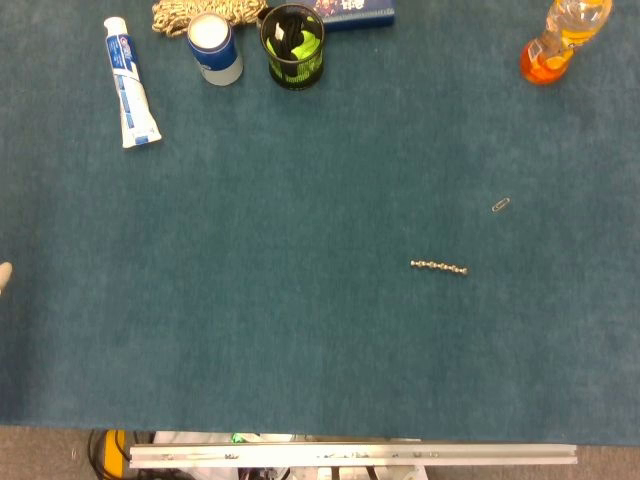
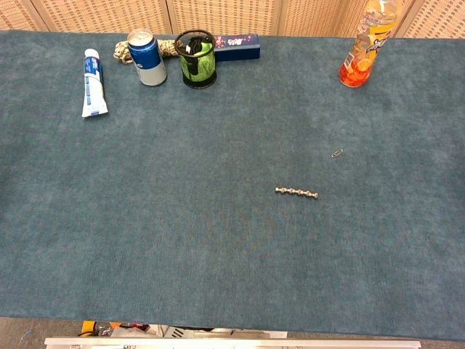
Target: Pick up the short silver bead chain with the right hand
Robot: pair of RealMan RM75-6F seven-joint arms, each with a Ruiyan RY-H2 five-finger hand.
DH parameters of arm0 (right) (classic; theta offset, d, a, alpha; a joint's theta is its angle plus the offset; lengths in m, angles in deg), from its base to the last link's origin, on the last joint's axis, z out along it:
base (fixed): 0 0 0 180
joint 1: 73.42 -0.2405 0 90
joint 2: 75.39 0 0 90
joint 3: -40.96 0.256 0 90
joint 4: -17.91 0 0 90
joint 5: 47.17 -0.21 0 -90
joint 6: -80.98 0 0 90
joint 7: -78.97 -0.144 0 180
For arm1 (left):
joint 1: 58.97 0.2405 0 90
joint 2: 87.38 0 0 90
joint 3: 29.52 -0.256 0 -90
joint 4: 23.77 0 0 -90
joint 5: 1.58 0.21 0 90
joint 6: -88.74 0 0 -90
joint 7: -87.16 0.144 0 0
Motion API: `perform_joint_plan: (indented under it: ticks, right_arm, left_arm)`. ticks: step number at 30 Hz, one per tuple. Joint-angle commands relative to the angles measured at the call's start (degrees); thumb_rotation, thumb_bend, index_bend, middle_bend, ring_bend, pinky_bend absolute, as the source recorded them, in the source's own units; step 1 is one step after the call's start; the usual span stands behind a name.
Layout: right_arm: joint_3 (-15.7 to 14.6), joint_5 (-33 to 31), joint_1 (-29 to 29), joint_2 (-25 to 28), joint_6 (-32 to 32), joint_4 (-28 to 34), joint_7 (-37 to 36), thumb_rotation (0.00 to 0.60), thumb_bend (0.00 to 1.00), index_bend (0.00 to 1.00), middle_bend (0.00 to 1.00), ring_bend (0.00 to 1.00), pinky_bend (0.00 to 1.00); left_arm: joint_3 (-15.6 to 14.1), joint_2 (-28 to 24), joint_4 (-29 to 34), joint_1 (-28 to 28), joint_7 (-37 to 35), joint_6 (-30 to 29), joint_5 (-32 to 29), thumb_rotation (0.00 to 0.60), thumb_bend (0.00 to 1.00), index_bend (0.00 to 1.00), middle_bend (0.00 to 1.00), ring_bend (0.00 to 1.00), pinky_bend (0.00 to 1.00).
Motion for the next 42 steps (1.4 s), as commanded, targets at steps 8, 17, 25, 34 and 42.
perform_joint_plan:
  ticks: [8,17,25,34,42]
  right_arm:
    - [0.1,1.5,-0.7,2.0,0.0,2.8,-0.7,0.600,0.19,0.38,0.44,0.34,0.35]
    - [-0.6,7.3,-6.2,4.5,6.4,9.1,4.8,0.600,0.19,0.39,0.58,0.57,0.62]
    - [0.3,7.7,-13.0,0.0,15.6,11.1,10.4,0.600,0.18,0.57,0.96,0.98,1.00]
    - [2.1,-2.1,-18.8,-8.2,25.9,8.2,18.4,0.600,0.18,0.58,1.00,1.00,1.00]
    - [3.1,-9.4,-22.9,-14.2,31.1,4.4,22.7,0.600,0.19,0.58,1.00,1.00,1.00]
  left_arm:
    - [-0.2,0.0,0.3,0.0,0.2,0.1,0.2,0.600,0.17,0.00,0.00,0.00,0.00]
    - [-0.5,-0.2,0.8,0.1,0.6,0.1,0.4,0.600,0.17,0.00,0.00,0.00,0.00]
    - [-1.2,-0.1,0.4,0.7,0.0,-0.1,0.8,0.600,0.17,0.00,0.00,0.00,0.00]
    - [-1.6,-0.2,-0.9,1.2,-1.8,0.6,0.2,0.600,0.17,0.00,0.00,0.00,0.00]
    - [-1.8,0.0,-1.4,1.0,-1.9,1.3,0.1,0.600,0.17,0.00,0.00,0.00,0.00]
